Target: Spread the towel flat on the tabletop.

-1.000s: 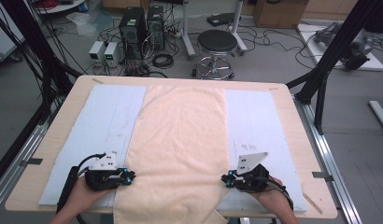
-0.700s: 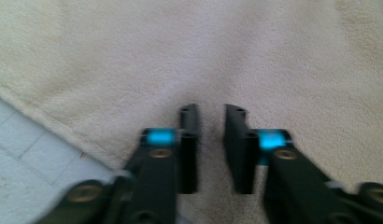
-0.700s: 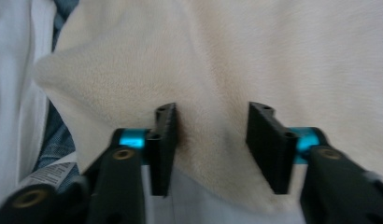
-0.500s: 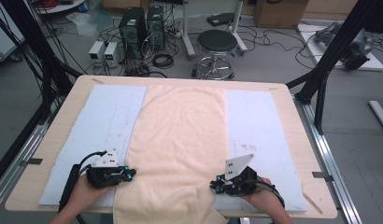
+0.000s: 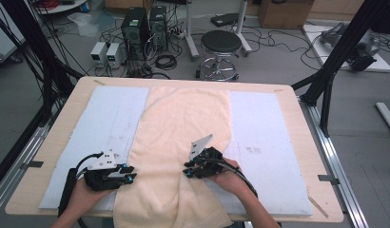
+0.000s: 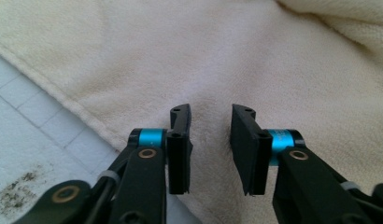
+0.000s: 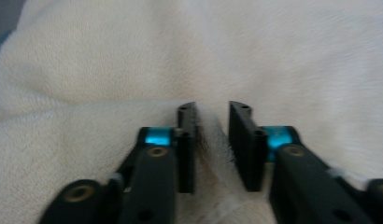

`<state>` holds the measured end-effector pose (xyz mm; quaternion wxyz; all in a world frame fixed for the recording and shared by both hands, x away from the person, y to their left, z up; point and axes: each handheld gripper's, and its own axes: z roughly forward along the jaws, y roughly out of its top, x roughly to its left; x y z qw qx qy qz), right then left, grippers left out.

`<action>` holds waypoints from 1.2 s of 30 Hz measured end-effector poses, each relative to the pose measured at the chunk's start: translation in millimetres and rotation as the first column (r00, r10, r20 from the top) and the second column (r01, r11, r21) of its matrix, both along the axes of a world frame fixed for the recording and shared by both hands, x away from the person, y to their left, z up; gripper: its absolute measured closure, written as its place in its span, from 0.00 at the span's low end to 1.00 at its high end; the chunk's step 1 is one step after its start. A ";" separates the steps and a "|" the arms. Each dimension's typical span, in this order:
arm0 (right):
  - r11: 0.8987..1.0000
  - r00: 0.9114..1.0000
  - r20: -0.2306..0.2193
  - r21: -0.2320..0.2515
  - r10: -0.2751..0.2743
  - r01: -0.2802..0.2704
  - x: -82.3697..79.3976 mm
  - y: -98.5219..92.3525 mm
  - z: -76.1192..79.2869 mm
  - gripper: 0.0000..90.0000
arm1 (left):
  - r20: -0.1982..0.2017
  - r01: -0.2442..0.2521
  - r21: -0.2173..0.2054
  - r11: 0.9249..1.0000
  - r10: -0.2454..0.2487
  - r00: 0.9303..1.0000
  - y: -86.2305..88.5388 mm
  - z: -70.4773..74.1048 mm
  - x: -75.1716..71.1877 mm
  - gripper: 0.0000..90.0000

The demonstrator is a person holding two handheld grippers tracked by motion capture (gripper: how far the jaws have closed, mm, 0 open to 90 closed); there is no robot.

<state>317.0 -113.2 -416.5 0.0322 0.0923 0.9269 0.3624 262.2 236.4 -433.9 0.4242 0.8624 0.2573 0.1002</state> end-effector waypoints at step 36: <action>0.999 0.998 0.046 0.033 -0.039 0.037 -9.4 -18.2 -3.1 0.75 | 0.041 0.010 -0.029 1.000 -0.009 0.999 3.0 2.3 -2.4 0.60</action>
